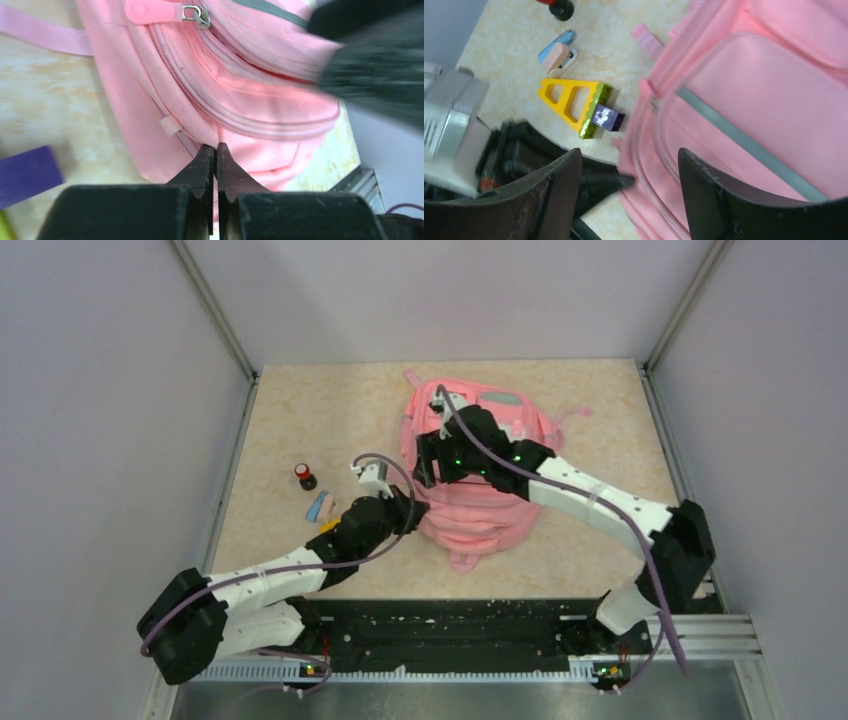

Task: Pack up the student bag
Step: Unzip the student bag at the center of the board.

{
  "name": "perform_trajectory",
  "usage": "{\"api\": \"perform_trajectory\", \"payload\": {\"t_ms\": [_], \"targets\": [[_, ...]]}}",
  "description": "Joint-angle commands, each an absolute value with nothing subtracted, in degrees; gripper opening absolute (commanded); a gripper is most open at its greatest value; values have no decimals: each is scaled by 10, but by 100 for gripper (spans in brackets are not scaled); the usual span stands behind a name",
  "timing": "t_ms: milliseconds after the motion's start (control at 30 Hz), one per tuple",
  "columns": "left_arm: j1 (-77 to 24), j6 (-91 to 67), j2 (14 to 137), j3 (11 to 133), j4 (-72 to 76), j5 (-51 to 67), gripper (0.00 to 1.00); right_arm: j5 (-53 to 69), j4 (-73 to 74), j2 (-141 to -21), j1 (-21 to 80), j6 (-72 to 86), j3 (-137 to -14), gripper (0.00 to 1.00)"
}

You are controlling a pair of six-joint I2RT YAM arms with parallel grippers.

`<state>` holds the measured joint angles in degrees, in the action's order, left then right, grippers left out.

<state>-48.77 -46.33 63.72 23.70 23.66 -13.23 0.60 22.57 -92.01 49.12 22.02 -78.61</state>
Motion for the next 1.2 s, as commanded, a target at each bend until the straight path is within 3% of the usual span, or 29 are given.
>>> {"api": "perform_trajectory", "payload": {"t_ms": [0, 300, 767, 1167], "targets": [[-411, -440, 567, 249, 190, -68, 0, -78, 202, -792, 457, 183, -723, 72], [-264, -365, 582, 323, 75, 80, 0, -41, 99, -657, 458, -37, -550, 81], [-201, -353, 649, 368, 77, 153, 0, -31, 76, -763, 458, -121, -576, 81], [-187, -336, 657, 382, 61, 145, 0, -119, 39, -756, 457, -105, -584, 68]]}}
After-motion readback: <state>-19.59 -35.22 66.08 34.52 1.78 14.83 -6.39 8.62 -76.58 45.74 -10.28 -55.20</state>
